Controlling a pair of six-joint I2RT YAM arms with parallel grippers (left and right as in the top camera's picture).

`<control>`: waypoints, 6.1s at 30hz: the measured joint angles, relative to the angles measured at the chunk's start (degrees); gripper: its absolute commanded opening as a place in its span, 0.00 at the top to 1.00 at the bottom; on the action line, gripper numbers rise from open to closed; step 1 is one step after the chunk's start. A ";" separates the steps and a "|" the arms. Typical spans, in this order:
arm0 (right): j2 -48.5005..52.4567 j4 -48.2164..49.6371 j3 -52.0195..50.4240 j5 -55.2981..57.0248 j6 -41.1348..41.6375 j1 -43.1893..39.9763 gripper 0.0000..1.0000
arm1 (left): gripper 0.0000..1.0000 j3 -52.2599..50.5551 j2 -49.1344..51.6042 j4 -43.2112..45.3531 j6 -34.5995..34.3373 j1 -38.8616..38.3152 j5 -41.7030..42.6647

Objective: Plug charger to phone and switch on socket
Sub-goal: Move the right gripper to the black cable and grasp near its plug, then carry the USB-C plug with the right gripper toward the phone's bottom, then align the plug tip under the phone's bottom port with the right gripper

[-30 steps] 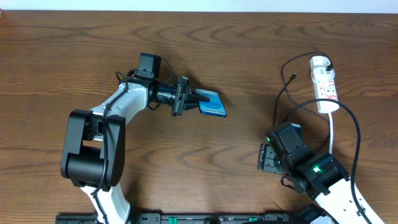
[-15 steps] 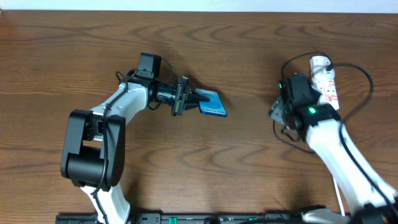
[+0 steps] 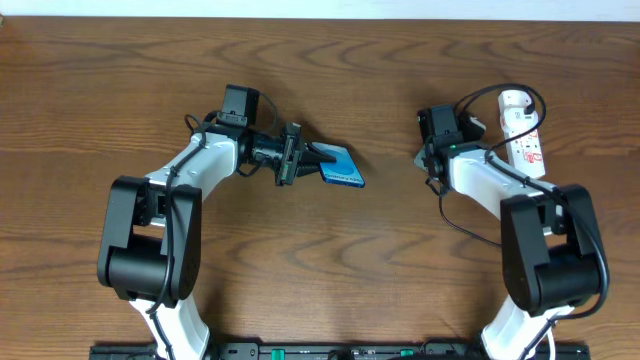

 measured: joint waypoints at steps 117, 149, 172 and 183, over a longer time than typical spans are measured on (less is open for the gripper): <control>-72.76 -19.02 -30.67 -49.00 -4.31 10.14 0.99 | 0.93 0.15 0.00 32.92 -20.00 -3.63 -6.14; -67.36 8.94 -34.03 -37.68 5.35 18.73 0.99 | 0.92 0.09 0.00 45.05 -1.01 -6.64 -0.31; -60.22 14.86 -34.05 -41.66 2.03 18.78 0.99 | 0.93 0.09 0.00 45.05 2.82 -6.64 0.52; -60.22 14.80 -34.05 -41.64 2.05 18.78 0.99 | 0.93 0.09 0.00 45.05 4.39 -6.64 0.52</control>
